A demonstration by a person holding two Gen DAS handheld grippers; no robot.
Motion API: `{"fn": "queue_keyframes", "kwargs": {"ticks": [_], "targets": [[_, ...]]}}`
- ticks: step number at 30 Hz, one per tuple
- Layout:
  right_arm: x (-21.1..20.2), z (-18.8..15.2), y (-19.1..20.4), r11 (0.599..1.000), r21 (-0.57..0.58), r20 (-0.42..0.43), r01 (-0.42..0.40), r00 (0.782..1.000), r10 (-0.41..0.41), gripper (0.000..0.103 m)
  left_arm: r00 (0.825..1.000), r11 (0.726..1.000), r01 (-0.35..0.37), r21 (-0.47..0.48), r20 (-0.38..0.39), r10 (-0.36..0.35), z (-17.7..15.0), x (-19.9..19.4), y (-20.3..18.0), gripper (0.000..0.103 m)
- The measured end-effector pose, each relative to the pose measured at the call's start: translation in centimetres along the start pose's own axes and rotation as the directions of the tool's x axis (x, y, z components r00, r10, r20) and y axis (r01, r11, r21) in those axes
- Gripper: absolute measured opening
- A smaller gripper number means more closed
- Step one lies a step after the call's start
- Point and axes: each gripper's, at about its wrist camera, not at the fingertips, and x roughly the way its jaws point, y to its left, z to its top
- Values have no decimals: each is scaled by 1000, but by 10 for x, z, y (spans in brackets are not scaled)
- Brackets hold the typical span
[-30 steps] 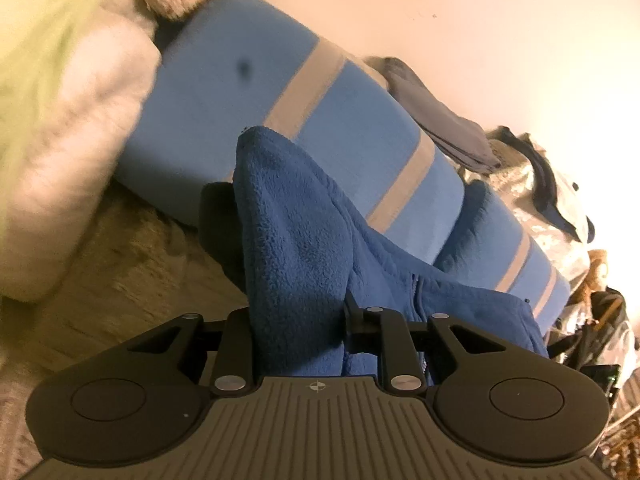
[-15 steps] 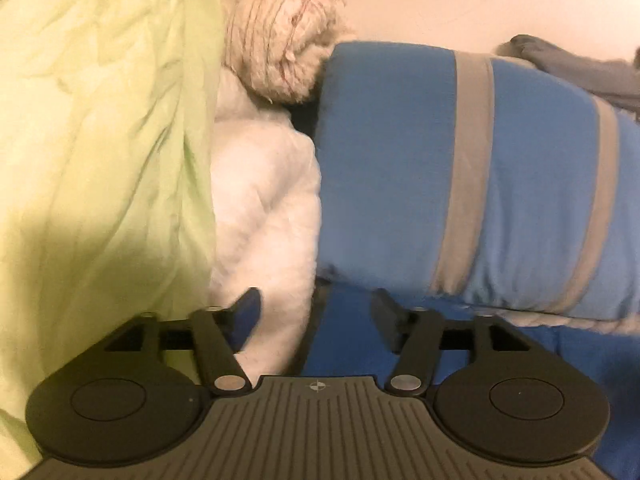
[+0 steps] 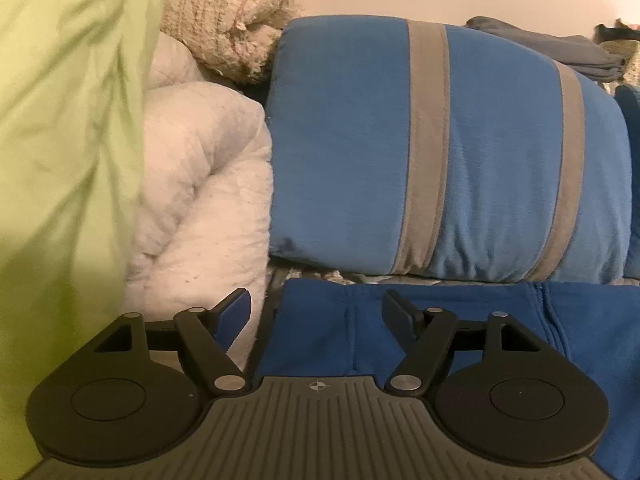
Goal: Fold clothes
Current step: 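Open both grippers to release the folded side on the jacket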
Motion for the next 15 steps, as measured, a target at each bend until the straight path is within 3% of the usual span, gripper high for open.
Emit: {"fn": "queue_keyframes", "kwargs": {"ticks": [4, 11, 15], "targets": [[-6, -20, -6, 1000, 20, 25, -1, 1000, 0, 103, 998, 997, 67, -22, 23, -67, -12, 10, 0, 76], [-11, -53, -16, 999, 42, 97, 4, 995, -8, 103, 994, 996, 78, 51, 71, -81, -39, 35, -17, 76], [-8, -63, -25, 996, 86, 111, -12, 994, 3, 103, 989, 998, 63, 29, 131, -66, -49, 46, -17, 76]]}}
